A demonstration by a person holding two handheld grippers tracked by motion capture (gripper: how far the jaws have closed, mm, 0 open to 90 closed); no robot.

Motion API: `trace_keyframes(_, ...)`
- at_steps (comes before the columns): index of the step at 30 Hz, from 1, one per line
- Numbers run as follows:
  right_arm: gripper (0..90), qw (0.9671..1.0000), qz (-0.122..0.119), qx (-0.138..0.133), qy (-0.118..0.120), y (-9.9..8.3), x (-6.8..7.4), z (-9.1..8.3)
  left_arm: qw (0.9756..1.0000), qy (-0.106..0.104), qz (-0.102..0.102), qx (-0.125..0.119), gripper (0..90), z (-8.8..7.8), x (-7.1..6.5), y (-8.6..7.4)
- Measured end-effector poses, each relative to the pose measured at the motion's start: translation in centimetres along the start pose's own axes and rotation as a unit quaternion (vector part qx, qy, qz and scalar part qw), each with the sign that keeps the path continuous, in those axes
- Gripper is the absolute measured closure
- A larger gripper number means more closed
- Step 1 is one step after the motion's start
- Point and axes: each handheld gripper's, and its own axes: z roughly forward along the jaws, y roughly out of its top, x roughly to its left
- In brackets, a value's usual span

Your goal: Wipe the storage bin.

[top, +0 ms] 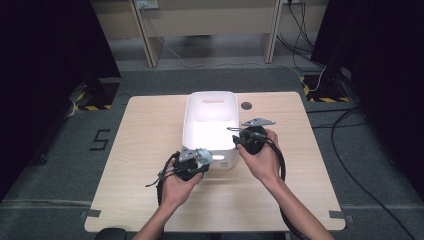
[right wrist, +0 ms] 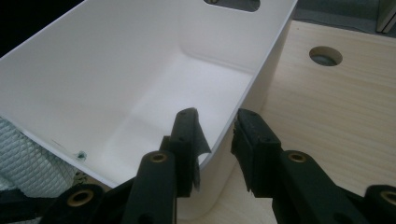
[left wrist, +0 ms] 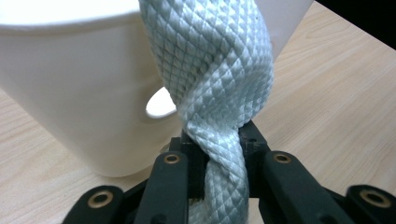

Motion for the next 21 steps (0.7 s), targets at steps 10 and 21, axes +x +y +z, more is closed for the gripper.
trace_keyframes(10,69.3,1.0,0.0,0.0,0.0,0.01,0.0,0.0,1.0,-0.008,-0.002,-0.003,77.0,0.14,-0.26,0.14)
trace_keyframes(21,69.2,1.0,0.0,0.0,0.001,0.01,-0.01,0.01,0.9999,-0.011,0.003,0.001,77.0,0.42,-0.66,0.33)
